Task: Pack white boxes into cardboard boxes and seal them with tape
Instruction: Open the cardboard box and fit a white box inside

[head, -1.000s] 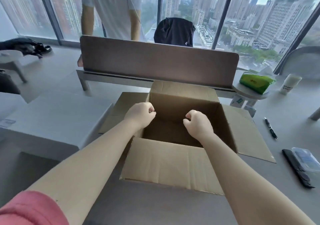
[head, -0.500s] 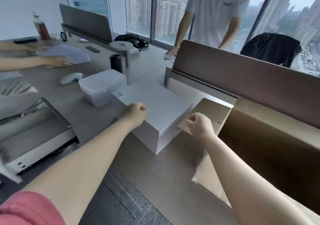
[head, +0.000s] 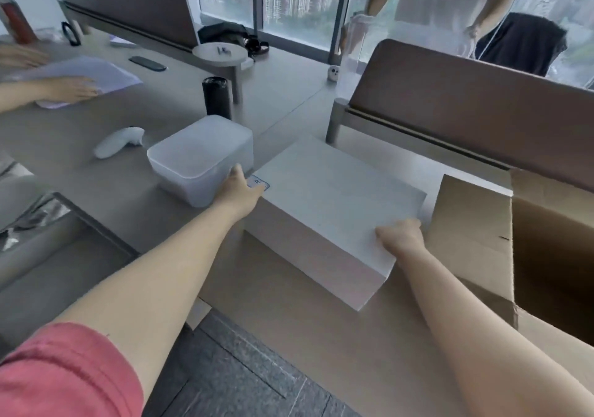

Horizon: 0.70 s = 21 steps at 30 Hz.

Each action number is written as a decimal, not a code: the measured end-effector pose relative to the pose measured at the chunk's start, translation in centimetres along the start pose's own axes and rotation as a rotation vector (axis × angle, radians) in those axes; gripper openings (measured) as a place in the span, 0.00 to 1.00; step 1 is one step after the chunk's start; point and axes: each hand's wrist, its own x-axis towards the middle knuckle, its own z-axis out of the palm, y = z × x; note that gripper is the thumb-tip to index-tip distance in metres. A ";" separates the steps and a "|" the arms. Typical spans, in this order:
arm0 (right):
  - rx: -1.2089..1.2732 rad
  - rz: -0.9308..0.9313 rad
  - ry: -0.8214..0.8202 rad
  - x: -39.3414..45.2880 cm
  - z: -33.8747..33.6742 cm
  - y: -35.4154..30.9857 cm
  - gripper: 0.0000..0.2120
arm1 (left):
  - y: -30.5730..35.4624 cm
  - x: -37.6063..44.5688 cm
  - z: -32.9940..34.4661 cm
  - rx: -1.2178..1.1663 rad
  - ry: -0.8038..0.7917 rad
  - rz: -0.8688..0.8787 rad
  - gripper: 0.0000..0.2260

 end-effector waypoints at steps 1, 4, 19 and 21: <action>0.047 0.022 0.033 0.1 0.2 -0.1 0.23 | -0.2 0.9 -0.1 -0.017 -0.021 -0.002 0.26; 0.117 0.011 0.101 0.4 0.7 -0.2 0.23 | -1.3 3.1 0.1 -0.067 -0.104 -0.046 0.25; 0.565 0.144 0.018 1.9 3.3 1.0 0.39 | -5.8 3.7 1.9 -0.536 0.003 -0.155 0.08; 0.672 0.156 0.011 1.7 3.6 1.1 0.37 | -6.1 3.6 2.1 -0.680 -0.016 -0.211 0.05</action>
